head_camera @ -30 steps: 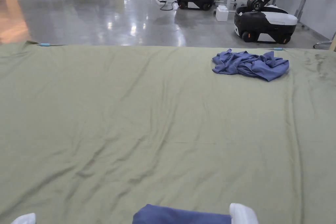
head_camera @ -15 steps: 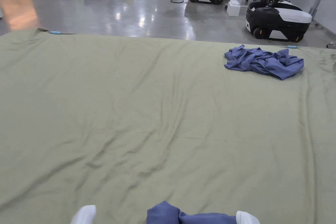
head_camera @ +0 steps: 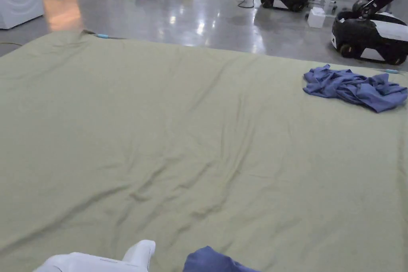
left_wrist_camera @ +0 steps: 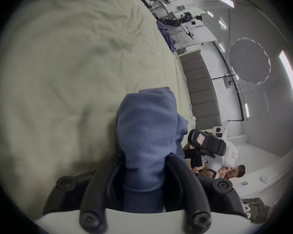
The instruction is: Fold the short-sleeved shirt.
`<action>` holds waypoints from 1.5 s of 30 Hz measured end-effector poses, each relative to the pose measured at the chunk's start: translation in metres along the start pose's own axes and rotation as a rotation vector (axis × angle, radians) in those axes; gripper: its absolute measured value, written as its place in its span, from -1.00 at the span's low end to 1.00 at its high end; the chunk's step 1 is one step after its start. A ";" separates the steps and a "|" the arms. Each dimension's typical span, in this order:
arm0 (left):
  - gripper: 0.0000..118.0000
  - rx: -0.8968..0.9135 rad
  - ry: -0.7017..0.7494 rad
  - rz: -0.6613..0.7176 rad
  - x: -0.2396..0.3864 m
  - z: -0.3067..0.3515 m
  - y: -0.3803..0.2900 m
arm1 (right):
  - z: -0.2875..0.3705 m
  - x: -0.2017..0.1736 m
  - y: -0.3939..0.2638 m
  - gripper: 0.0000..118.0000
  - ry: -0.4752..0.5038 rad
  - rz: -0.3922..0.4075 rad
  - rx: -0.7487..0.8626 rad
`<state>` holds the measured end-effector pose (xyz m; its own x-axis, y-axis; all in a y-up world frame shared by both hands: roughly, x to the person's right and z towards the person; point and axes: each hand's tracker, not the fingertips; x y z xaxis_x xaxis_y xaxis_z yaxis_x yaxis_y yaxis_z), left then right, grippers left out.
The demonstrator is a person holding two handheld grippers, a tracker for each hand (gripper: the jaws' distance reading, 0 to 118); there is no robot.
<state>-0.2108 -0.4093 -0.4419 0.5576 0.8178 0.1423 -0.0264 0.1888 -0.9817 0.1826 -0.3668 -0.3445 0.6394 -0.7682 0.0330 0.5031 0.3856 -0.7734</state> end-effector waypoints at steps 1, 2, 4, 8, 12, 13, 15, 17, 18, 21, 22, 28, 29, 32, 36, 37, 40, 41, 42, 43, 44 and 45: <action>-0.46 0.005 0.002 -0.001 0.001 0.013 0.004 | 0.007 -0.001 0.002 -0.96 -0.035 0.008 0.019; -0.46 0.012 0.013 -0.018 0.001 0.028 0.008 | 0.011 -0.002 0.004 -0.96 -0.064 0.018 0.039; -0.46 0.036 0.106 -0.088 -0.002 0.066 0.019 | 0.014 -0.008 0.006 -0.96 -0.093 0.026 0.058; -0.46 0.080 0.311 -0.086 -0.029 0.143 0.037 | 0.004 -0.022 0.009 -0.96 -0.109 0.042 0.048; -0.46 0.150 0.544 -0.031 -0.067 0.216 0.047 | -0.016 -0.039 0.008 -0.96 -0.128 0.085 -0.017; -0.46 0.150 0.582 -0.003 -0.077 0.232 0.048 | -0.022 -0.043 0.008 -0.96 -0.129 0.095 -0.031; -0.46 0.156 0.627 0.052 -0.096 0.263 0.051 | -0.033 -0.052 0.010 -0.96 -0.143 0.114 -0.048; -0.46 0.151 0.672 0.064 -0.107 0.288 0.052 | -0.043 -0.062 0.012 -0.96 -0.153 0.143 -0.063; -0.46 0.138 0.691 0.051 -0.111 0.299 0.054 | -0.047 -0.067 0.013 -0.96 -0.154 0.155 -0.068; -0.46 0.131 0.801 0.061 -0.120 0.326 0.060 | -0.058 -0.078 0.015 -0.96 -0.156 0.176 -0.080; -0.46 0.130 0.844 0.082 -0.123 0.336 0.063 | -0.061 -0.082 0.015 -0.96 -0.159 0.184 -0.084; -0.46 0.171 1.110 0.153 -0.149 0.384 0.083 | -0.076 -0.100 0.013 -0.96 -0.187 0.237 -0.130; -0.46 0.166 1.122 0.162 -0.154 0.388 0.086 | -0.079 -0.102 0.012 -0.96 -0.194 0.241 -0.134; -0.46 0.157 1.131 0.168 -0.172 0.389 0.096 | -0.083 -0.104 0.011 -0.96 -0.201 0.242 -0.137; -0.23 0.143 1.194 0.083 -0.183 0.369 0.091 | -0.085 -0.103 0.010 -0.96 -0.202 0.240 -0.142; -0.02 0.164 1.239 0.066 -0.182 0.368 0.086 | -0.085 -0.103 0.010 -0.96 -0.200 0.242 -0.144; 0.30 0.271 1.261 0.084 -0.171 0.392 0.067 | -0.083 -0.102 0.010 -0.96 -0.186 0.247 -0.157; 0.30 0.339 1.248 0.120 -0.162 0.402 0.059 | -0.082 -0.102 0.010 -0.96 -0.183 0.252 -0.159; 0.30 0.422 1.256 0.144 -0.147 0.415 0.049 | -0.080 -0.102 0.010 -0.96 -0.178 0.259 -0.159; 0.30 0.525 1.259 0.143 -0.138 0.433 0.039 | -0.078 -0.102 0.011 -0.96 -0.172 0.265 -0.157; 0.30 0.608 1.243 0.128 -0.123 0.444 0.028 | -0.076 -0.101 0.012 -0.96 -0.167 0.269 -0.154; 0.29 0.670 1.233 0.115 -0.107 0.450 0.017 | -0.074 -0.100 0.012 -0.96 -0.161 0.274 -0.149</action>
<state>-0.6446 -0.2489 -0.4169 0.8748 -0.0833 -0.4772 -0.3107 0.6592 -0.6848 0.0814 -0.3233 -0.4040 0.8283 -0.5515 -0.0989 0.2169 0.4784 -0.8509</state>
